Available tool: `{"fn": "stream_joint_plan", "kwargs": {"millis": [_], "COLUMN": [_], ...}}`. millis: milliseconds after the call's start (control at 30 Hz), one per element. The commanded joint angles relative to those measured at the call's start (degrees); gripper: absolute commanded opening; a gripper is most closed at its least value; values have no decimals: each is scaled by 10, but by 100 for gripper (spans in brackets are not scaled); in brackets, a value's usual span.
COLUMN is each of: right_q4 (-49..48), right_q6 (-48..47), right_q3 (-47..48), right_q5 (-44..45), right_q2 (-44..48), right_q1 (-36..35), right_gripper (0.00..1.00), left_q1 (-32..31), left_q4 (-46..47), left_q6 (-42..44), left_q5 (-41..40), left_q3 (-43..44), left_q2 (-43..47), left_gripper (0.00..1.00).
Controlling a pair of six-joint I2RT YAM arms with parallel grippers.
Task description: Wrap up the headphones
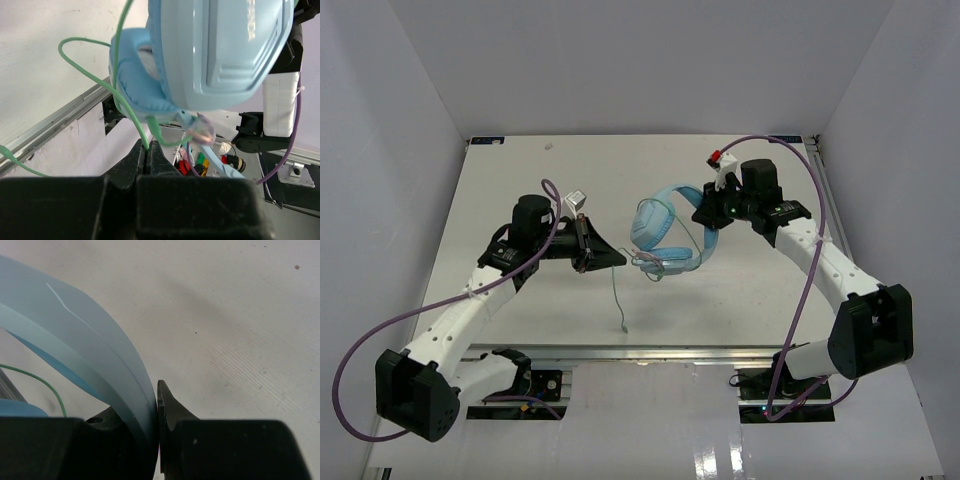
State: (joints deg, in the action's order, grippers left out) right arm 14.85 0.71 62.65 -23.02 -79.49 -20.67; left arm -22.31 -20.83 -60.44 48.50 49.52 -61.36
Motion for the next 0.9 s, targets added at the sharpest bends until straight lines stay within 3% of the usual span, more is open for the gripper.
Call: {"fn": "stream_joint_plan", "kwargs": {"millis": [0, 267, 400, 567, 867], "right_q4": [-43, -38, -14, 17, -16], "right_q6": [19, -48, -99, -166, -186], "right_q3": [5, -25, -31, -40, -63], "right_q5": [-85, -172, -176, -130, 11], "right_q2": [41, 79, 75, 69, 62], "right_q1": [3, 4, 2, -14, -16], "right_gripper": [8, 8, 8, 8, 8], "left_q1": [8, 60, 68, 65, 55], "left_q4": [59, 79, 69, 78, 97], "left_q6": [-10, -1, 13, 7, -44], "left_q5": [6, 72, 113, 144, 194], "left_q3": [23, 76, 116, 163, 165], "left_q2": [-32, -72, -105, -134, -99], "left_gripper": [0, 0, 0, 0, 1]}}
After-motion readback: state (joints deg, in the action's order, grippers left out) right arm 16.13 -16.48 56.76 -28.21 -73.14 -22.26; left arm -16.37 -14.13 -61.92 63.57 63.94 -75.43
